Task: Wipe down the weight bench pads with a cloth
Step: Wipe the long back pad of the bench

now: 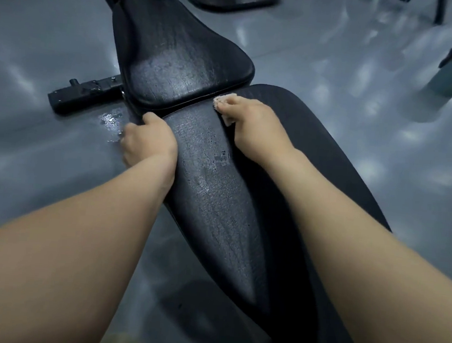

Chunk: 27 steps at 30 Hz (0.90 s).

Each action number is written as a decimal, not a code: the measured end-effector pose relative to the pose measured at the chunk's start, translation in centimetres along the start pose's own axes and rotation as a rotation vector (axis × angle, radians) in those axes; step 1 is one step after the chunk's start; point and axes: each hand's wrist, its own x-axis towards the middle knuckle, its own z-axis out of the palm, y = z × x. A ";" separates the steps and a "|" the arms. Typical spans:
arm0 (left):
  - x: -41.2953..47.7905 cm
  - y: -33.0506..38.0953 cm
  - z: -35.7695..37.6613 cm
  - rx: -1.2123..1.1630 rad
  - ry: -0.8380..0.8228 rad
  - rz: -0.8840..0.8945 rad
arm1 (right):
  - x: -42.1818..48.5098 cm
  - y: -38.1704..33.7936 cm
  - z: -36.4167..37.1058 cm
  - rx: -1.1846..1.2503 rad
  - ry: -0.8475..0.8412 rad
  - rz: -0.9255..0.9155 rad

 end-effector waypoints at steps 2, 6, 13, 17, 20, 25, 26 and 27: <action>0.1 0.0 0.2 -0.004 -0.001 0.003 | 0.9 1.4 -0.8 0.023 -0.013 0.041; -0.3 0.1 0.1 -0.003 0.008 0.013 | 0.7 5.2 -2.7 -0.079 0.047 0.258; -0.9 -0.2 0.1 0.108 0.079 0.197 | 2.7 4.3 -1.3 -0.181 0.045 0.367; -1.8 -0.5 -0.1 0.234 0.073 0.481 | 2.3 5.0 -0.7 -0.137 -0.023 0.290; -2.1 -0.7 -0.1 0.351 0.038 0.727 | 1.1 4.8 -1.2 -0.107 -0.023 0.258; -2.0 -0.9 -0.1 0.457 -0.008 0.961 | 1.6 5.2 -2.9 -0.017 -0.090 0.256; -1.9 -0.9 -0.1 0.464 -0.020 0.967 | 1.7 5.4 -3.2 -0.027 -0.108 0.260; -1.8 -0.9 -0.1 0.468 -0.026 0.964 | 1.8 5.6 -3.6 -0.052 -0.126 0.269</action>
